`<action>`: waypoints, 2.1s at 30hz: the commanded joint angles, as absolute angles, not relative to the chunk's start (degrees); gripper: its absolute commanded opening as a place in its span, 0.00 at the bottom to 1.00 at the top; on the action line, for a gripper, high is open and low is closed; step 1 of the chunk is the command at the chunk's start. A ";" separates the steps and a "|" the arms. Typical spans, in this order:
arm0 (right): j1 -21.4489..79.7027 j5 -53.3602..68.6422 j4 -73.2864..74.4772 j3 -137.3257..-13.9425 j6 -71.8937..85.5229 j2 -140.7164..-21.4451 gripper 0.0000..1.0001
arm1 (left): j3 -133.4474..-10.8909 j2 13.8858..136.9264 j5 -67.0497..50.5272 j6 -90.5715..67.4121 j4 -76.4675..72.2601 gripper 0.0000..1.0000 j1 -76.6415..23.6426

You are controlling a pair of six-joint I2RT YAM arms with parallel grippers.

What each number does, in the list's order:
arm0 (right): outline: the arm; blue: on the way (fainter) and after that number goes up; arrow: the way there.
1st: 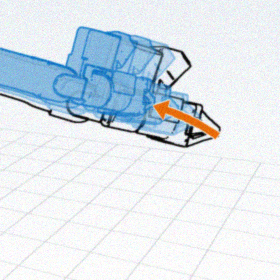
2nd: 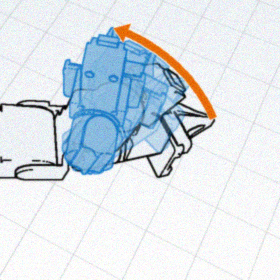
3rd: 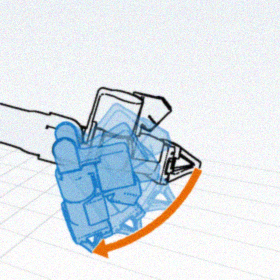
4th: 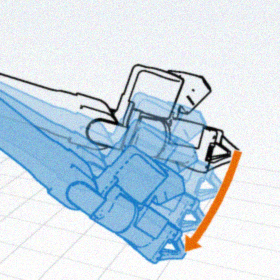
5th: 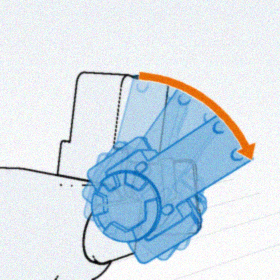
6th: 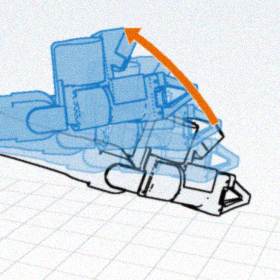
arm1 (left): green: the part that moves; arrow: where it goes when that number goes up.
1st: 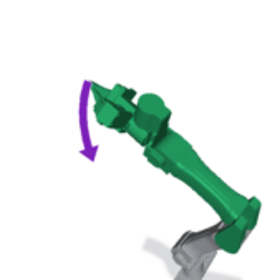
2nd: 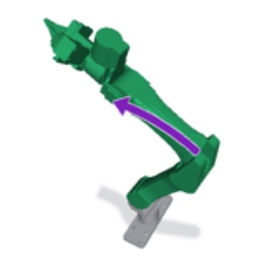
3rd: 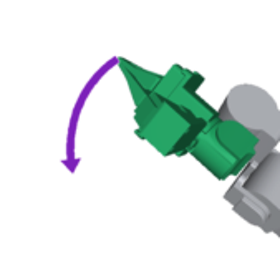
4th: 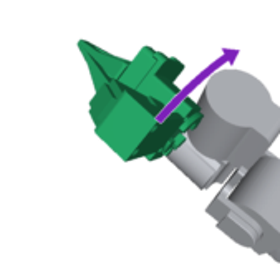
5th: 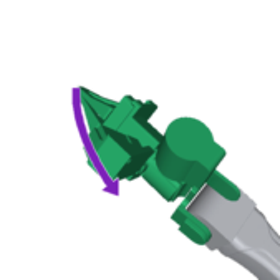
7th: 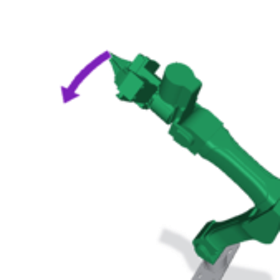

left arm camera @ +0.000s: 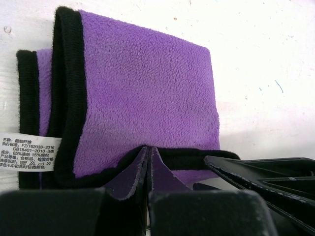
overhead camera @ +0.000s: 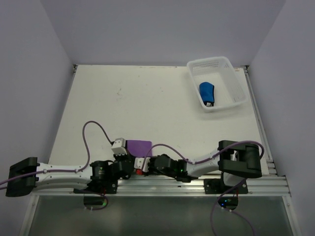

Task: Roll the towels
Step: Roll the towel

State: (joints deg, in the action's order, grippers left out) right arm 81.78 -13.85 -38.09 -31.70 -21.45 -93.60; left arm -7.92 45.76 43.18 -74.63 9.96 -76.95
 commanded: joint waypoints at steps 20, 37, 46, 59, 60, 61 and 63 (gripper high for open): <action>80.60 -12.58 -43.59 -33.84 -18.64 -101.52 0.35 | -9.14 45.26 43.24 -75.06 14.33 0.00 -77.08; 70.93 7.01 -22.88 -41.47 -4.31 -101.87 0.10 | -16.25 34.20 47.02 -69.18 21.53 0.01 -77.08; 65.40 23.10 -16.00 -45.96 6.05 -103.27 0.03 | -18.72 29.36 47.82 -71.01 27.25 0.03 -77.08; 54.86 47.25 -13.27 -51.50 23.19 -109.51 0.01 | -18.11 28.12 45.79 -69.08 25.49 0.00 -77.17; 54.32 48.15 -13.45 -51.68 24.25 -109.86 0.01 | -18.02 28.12 45.70 -68.91 25.23 0.00 -77.17; 53.19 48.86 -13.71 -52.03 25.04 -110.30 0.01 | -17.84 28.21 45.53 -68.73 25.14 0.00 -77.17; 51.95 52.38 -14.50 -52.38 27.77 -111.97 0.00 | -17.58 28.30 45.09 -68.38 24.09 0.00 -77.17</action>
